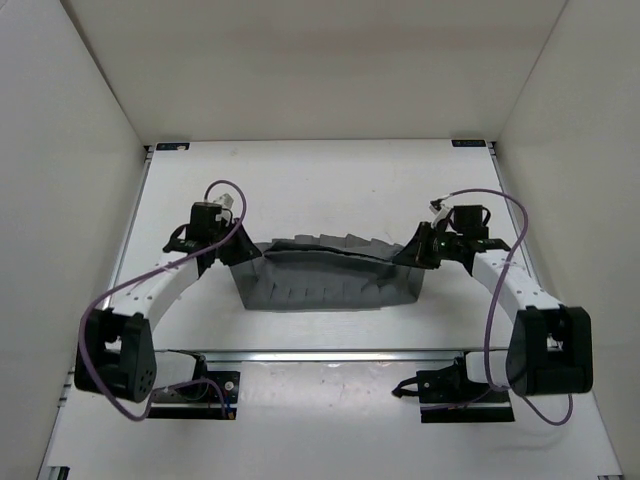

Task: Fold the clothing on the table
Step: Fold the skirt

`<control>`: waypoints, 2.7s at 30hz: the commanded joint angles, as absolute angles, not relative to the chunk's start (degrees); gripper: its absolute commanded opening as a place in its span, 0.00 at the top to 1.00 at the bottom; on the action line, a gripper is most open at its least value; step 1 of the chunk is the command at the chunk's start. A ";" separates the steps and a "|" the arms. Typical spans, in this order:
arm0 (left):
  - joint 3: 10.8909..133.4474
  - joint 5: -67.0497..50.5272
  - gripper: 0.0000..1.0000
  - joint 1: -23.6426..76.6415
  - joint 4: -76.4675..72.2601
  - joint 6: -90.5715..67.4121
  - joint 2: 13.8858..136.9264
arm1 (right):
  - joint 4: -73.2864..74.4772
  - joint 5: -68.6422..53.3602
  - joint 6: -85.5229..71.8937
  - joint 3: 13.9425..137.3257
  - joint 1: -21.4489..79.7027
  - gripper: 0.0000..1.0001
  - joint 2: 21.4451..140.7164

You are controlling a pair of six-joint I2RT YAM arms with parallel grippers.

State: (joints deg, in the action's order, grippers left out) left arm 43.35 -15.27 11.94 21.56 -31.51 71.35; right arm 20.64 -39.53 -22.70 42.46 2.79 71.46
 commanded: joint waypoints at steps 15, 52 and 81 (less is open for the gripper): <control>41.32 -11.34 0.40 13.26 24.43 -28.03 65.75 | 30.75 -13.54 -23.38 45.54 4.47 0.46 68.04; 18.45 -3.16 1.00 21.70 10.12 -37.87 61.17 | 21.62 -13.01 -25.76 32.42 5.29 1.00 67.24; 13.89 -3.60 1.00 21.01 7.82 -40.52 58.27 | 17.85 -33.65 -14.50 80.43 48.07 1.00 105.20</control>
